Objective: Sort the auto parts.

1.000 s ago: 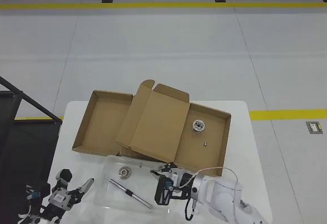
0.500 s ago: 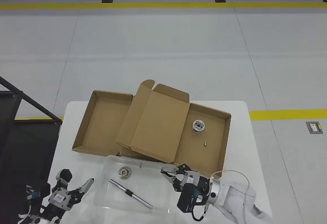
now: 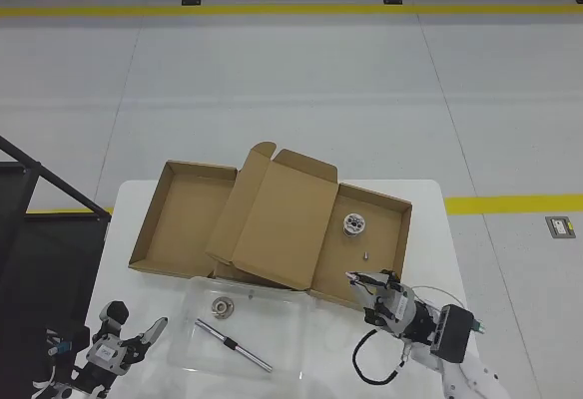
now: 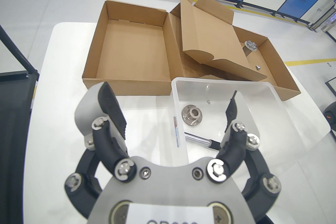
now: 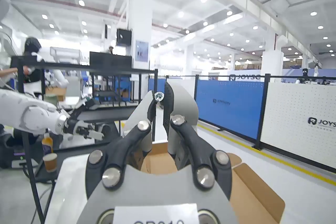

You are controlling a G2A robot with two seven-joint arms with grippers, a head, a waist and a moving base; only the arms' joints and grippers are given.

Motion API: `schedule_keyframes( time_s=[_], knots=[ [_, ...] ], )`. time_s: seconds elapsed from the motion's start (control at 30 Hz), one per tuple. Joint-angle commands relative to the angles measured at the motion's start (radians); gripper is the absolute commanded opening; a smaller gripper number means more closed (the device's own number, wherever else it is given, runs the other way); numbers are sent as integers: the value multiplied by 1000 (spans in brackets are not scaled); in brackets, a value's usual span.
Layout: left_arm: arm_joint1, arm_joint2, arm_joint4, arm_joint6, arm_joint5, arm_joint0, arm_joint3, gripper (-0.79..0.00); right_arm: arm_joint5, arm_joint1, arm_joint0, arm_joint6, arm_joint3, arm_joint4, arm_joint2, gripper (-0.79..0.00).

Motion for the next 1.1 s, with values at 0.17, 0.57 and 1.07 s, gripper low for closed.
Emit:
schedule_keyframes(
  time_s=[0.17, 0.57, 1.07],
  knots=[
    [0, 0, 0, 0, 0, 0, 0, 0, 59, 15, 28, 86, 93, -4, -3, -785],
    [0, 0, 0, 0, 0, 0, 0, 0, 458, 10, -3, 1175, -4, 24, 72, -785],
    [0, 0, 0, 0, 0, 0, 0, 0, 418, -20, 167, 1504, 225, 116, -2, -785]
  ],
)
